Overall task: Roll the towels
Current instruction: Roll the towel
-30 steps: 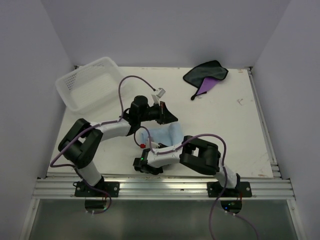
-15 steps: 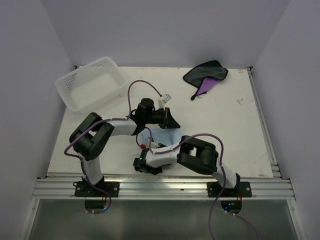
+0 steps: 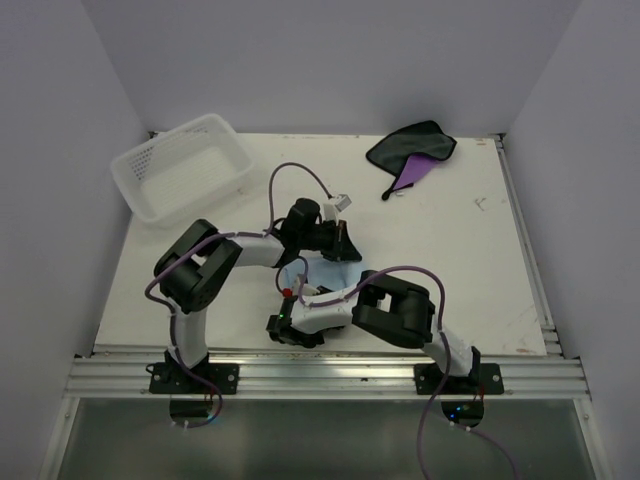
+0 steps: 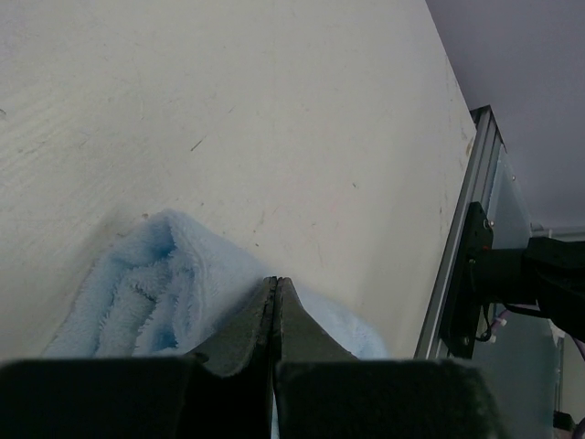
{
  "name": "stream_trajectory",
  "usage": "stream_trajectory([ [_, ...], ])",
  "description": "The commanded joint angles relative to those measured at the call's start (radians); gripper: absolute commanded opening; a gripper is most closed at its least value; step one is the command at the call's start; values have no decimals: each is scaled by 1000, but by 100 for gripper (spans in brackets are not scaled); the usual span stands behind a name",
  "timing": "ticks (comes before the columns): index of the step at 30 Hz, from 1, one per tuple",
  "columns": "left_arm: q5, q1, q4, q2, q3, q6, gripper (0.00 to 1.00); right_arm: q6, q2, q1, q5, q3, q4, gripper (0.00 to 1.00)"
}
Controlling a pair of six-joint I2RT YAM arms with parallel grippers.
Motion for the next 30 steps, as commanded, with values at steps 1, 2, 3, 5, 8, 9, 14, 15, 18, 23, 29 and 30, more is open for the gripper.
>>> stream_trajectory([
  [1, -31, 0, -14, 50, 42, 41, 0, 5, -3, 15, -5, 32, 7, 16],
  [2, -34, 0, -12, 54, 43, 38, 0, 1, -3, 16, -5, 32, 7, 16],
  [3, -37, 0, -11, 64, 45, 38, 0, 2, -3, 16, -6, 31, 8, 17],
  [5, -42, 0, -14, 73, 52, 36, 0, -2, -3, 15, -9, 27, 11, 18],
  [8, -43, 0, -20, 88, 63, 38, 0, -4, -7, 16, -10, 24, 13, 25],
  [9, -43, 1, -21, 91, 66, 40, 0, -2, -7, 15, -8, 23, 11, 29],
  [14, -51, 1, -43, 107, 83, 47, 0, 13, -20, 15, 1, 17, -4, 37],
  [15, -53, 1, -49, 114, 84, 47, 0, 16, -23, 15, 6, 15, -8, 39],
  [18, -51, 1, -50, 125, 92, 47, 0, 30, -26, 16, 17, 17, -30, 46],
  [23, -54, 3, -50, 131, 97, 46, 0, 65, -42, 25, 24, 9, -67, 54],
  [29, -69, 1, -69, 125, 100, 56, 0, 109, -68, 39, 23, -9, -96, 56],
  [30, -74, 3, -73, 122, 98, 58, 0, 119, -75, 42, 23, -14, -96, 56],
])
